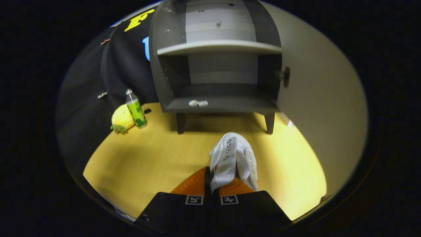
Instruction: Open the shoe cabinet door, grab the shoes and put them into the shoe cabinet, then close the shoe cabinet door.
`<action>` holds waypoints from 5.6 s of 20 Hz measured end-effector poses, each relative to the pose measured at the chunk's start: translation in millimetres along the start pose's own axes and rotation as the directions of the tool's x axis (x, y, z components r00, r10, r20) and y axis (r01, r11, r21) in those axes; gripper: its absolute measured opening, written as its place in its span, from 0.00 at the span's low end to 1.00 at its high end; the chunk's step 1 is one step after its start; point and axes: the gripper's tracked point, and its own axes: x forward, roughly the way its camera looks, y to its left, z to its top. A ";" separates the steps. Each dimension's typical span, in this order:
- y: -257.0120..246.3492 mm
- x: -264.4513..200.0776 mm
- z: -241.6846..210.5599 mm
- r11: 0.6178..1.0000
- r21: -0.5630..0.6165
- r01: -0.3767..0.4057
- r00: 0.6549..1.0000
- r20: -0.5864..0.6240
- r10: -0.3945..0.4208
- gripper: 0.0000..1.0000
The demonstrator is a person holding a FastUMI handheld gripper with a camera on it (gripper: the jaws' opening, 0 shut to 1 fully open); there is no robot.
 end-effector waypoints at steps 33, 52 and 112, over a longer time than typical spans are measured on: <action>-47.2 185.7 369.2 0.993 -0.118 0.026 0.959 0.284 0.009 0.04; -23.2 192.6 338.0 0.993 -0.118 0.010 0.985 0.171 0.011 0.75; -202.8 -306.3 262.0 0.985 0.016 -0.171 0.861 0.488 0.142 0.98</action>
